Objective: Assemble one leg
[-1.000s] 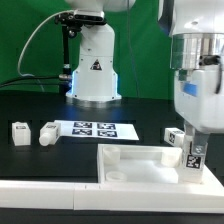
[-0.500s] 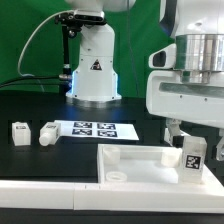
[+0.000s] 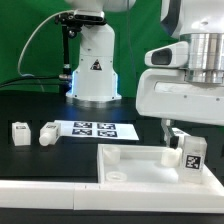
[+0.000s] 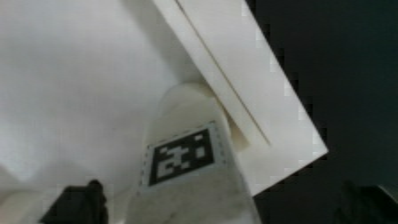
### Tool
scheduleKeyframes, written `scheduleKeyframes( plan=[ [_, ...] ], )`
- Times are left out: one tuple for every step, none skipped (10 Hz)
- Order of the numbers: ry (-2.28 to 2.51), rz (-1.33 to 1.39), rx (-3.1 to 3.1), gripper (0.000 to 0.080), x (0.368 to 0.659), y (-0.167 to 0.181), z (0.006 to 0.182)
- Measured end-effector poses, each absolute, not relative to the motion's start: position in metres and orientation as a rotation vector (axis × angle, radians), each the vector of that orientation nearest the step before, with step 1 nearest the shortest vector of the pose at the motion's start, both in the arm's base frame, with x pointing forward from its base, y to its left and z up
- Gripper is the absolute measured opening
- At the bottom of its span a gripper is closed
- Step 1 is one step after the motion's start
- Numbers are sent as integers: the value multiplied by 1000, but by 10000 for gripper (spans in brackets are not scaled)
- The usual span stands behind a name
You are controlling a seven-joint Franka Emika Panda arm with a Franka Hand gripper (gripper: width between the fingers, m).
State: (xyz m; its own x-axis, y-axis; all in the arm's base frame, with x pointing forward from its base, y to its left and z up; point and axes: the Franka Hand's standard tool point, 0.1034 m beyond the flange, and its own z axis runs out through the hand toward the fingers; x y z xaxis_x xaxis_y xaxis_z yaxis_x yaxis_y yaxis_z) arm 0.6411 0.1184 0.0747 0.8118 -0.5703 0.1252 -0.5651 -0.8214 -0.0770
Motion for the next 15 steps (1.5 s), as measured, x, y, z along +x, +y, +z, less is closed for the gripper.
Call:
scheduleKeyframes(
  plan=[
    [928, -222, -2955, 523, 641, 118, 75],
    [1064, -217, -2901, 523, 641, 119, 75],
    [1177, -210, -2855, 339, 640, 118, 74],
    [1339, -191, -2787, 339, 638, 116, 73],
    [1536, -181, -2683, 289, 635, 119, 72],
    [1676, -184, -2604, 288, 634, 123, 73],
    [1880, -180, -2446, 288, 634, 124, 72],
    [2050, -169, -2278, 288, 636, 124, 72],
    [2201, -153, -2091, 288, 637, 123, 72],
    [2312, -147, -1933, 288, 639, 122, 72],
    [2358, -141, -1862, 288, 639, 121, 72],
    [2364, -141, -1855, 288, 639, 122, 72],
    [2358, -141, -1862, 288, 639, 122, 72],
    [2352, -142, -1871, 400, 639, 121, 72],
    [2156, -172, -2106, 400, 640, 118, 73]
  ],
)
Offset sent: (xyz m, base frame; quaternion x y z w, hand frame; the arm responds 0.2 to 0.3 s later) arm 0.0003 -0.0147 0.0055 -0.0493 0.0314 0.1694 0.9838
